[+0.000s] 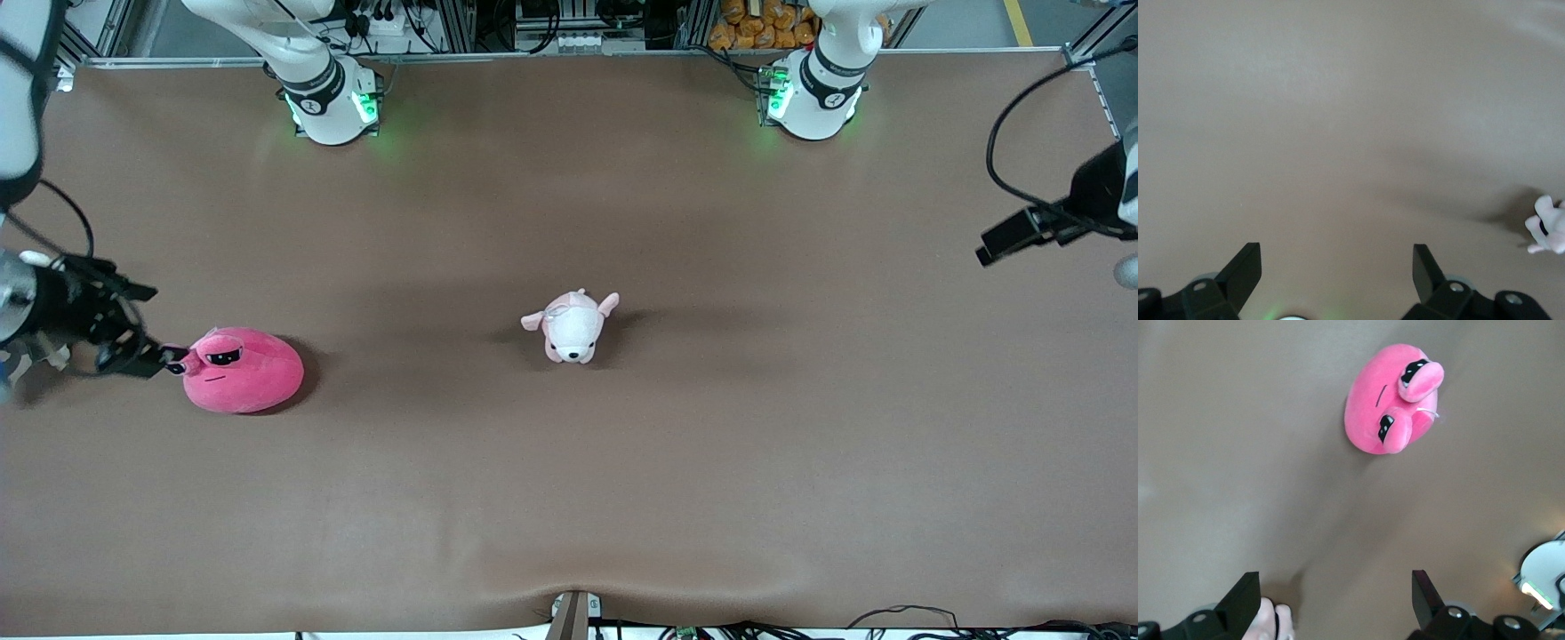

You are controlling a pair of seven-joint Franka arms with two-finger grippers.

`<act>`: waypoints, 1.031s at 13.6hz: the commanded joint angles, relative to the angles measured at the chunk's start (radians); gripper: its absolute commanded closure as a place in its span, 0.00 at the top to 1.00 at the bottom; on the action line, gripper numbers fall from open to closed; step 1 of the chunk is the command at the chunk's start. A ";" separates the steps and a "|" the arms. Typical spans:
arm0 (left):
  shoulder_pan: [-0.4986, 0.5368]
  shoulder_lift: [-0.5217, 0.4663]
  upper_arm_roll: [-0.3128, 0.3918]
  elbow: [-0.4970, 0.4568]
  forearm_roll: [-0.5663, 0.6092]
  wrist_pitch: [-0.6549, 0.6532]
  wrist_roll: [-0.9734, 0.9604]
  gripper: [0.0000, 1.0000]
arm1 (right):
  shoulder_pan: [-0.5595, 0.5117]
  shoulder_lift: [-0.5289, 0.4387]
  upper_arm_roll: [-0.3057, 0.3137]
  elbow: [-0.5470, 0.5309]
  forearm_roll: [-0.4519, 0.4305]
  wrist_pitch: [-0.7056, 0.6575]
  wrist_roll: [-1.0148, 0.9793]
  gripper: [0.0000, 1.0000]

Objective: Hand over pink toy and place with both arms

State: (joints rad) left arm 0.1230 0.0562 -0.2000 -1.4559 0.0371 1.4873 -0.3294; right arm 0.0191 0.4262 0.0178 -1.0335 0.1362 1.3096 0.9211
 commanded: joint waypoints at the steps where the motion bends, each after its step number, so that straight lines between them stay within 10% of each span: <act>1: -0.075 -0.116 0.074 -0.128 -0.025 0.005 0.024 1.00 | -0.005 -0.076 -0.009 -0.016 -0.055 -0.010 -0.292 1.00; 7: -0.169 -0.263 0.145 -0.317 -0.010 0.085 0.027 1.00 | 0.022 -0.156 -0.009 -0.016 -0.318 -0.033 -0.968 1.00; 14: -0.163 -0.276 0.123 -0.334 -0.008 0.105 0.030 1.00 | -0.001 -0.502 -0.018 -0.437 -0.213 0.021 -1.007 1.00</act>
State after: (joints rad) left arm -0.0419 -0.2042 -0.0781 -1.7653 0.0267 1.5728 -0.3128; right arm 0.0274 0.0747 0.0132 -1.2264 -0.1140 1.2250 -0.0748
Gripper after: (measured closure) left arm 0.000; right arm 0.000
